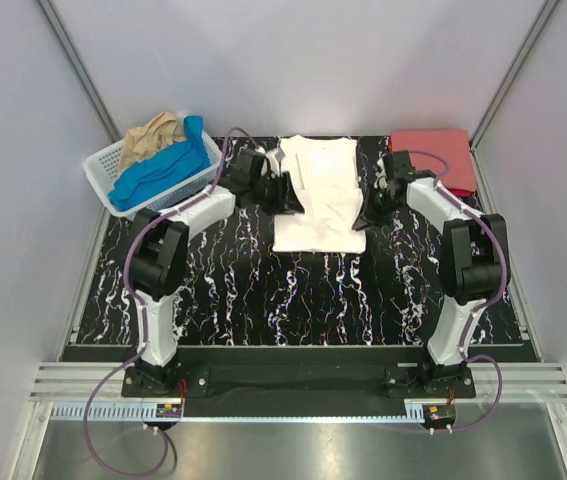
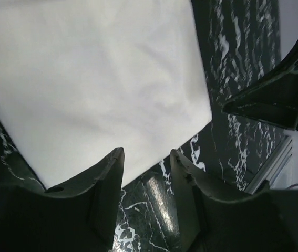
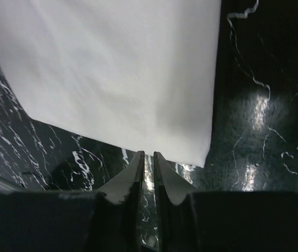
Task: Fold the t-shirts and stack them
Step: Fold the tshirt
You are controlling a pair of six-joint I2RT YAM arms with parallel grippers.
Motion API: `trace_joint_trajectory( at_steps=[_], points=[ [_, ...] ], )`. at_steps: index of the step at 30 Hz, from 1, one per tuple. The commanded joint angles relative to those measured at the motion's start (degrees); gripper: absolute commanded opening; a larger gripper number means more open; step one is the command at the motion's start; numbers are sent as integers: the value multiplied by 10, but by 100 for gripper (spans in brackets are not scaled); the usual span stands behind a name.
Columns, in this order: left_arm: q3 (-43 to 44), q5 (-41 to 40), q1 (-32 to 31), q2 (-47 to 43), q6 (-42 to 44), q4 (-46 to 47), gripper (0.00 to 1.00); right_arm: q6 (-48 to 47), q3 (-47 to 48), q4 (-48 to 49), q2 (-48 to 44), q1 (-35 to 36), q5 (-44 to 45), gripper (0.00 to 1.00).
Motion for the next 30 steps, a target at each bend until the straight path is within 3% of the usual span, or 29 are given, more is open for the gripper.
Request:
trace_joint_trajectory(
  at_steps=[1,6,11,14,18,20,23,30],
  points=[
    [-68,-17,-16,18,-11,36,45,14,-52,47,-3,3,-3,18],
    [-111,-45,-20,31,-14,43,43,-1,-89,51,14,3,52,18],
    [-128,-47,-21,-27,-5,25,44,3,-110,50,-20,3,81,18],
    [-118,-69,-20,-70,4,-31,47,24,-128,41,-61,3,94,26],
    [-167,-120,-17,-129,-13,-53,50,90,-183,65,-121,3,110,38],
    [-189,-128,-13,-146,-32,-49,49,122,-214,82,-134,4,109,50],
    [-221,-91,4,-142,-55,-26,50,153,-246,136,-145,3,92,54],
    [-271,-96,6,-120,-79,36,50,203,-302,249,-111,3,53,55]
  ],
)
